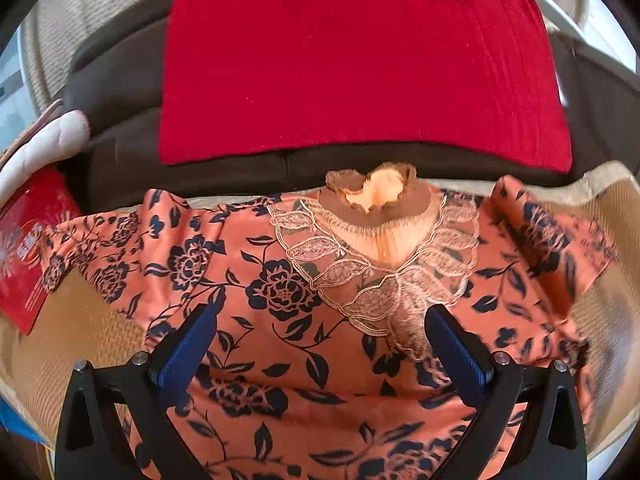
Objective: Fold small clothes
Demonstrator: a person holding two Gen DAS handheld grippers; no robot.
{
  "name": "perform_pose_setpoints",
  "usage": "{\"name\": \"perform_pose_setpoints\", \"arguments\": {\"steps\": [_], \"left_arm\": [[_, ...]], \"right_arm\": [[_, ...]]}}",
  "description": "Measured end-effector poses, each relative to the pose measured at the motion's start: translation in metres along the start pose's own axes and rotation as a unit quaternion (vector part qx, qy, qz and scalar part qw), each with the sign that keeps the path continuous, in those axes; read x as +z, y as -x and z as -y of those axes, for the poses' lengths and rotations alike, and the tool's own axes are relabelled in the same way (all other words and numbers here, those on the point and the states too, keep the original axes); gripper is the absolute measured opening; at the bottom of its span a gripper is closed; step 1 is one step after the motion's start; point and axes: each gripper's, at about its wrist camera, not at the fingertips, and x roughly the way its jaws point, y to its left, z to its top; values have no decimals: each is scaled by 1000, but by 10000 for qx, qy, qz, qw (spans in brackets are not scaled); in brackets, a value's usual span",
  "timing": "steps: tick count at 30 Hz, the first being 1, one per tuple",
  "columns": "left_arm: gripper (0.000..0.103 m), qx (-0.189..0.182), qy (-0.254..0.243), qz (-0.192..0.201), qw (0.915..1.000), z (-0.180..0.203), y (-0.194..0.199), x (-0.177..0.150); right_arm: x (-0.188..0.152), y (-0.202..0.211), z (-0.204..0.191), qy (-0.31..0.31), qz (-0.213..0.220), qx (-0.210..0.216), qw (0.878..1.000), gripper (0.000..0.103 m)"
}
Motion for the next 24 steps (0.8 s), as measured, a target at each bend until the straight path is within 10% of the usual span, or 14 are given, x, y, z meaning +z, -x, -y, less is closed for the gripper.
{"name": "perform_pose_setpoints", "arguments": {"steps": [16, 24], "left_arm": [[103, 305, -265, 209, 9990, -14, -21, -4], [103, 244, -452, 242, 9984, 4, -22, -3]], "right_arm": [[110, -106, 23, 829, 614, -2135, 9715, 69], [105, -164, 10, 1789, -44, -3237, 9291, 33]]}}
